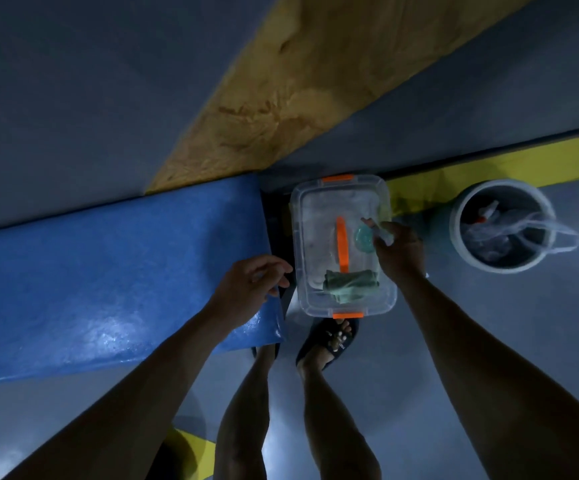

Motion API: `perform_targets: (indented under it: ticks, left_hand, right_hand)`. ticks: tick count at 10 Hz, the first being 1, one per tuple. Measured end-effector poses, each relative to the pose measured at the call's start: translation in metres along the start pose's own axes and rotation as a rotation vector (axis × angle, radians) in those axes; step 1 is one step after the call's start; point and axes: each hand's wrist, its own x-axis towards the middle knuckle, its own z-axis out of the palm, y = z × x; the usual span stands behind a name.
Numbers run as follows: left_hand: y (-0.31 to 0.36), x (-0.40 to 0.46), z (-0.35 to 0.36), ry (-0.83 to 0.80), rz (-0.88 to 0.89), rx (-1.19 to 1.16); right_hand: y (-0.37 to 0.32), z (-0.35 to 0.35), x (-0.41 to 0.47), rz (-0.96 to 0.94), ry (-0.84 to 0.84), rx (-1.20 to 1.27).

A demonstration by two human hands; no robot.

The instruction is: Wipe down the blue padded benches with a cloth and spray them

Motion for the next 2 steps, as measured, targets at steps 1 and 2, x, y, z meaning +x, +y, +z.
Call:
perform_targets:
  ticks: [1,2]
  left_hand:
    - [0.027,-0.027,-0.004,-0.009,-0.001,-0.019]
    - [0.063,-0.068,-0.013,0.002,0.023,-0.086]
  right_hand:
    - [-0.041,-0.041,-0.027,-0.059,-0.174,0.099]
    - [-0.107,-0.089,-0.077,-0.05,-0.352,0.258]
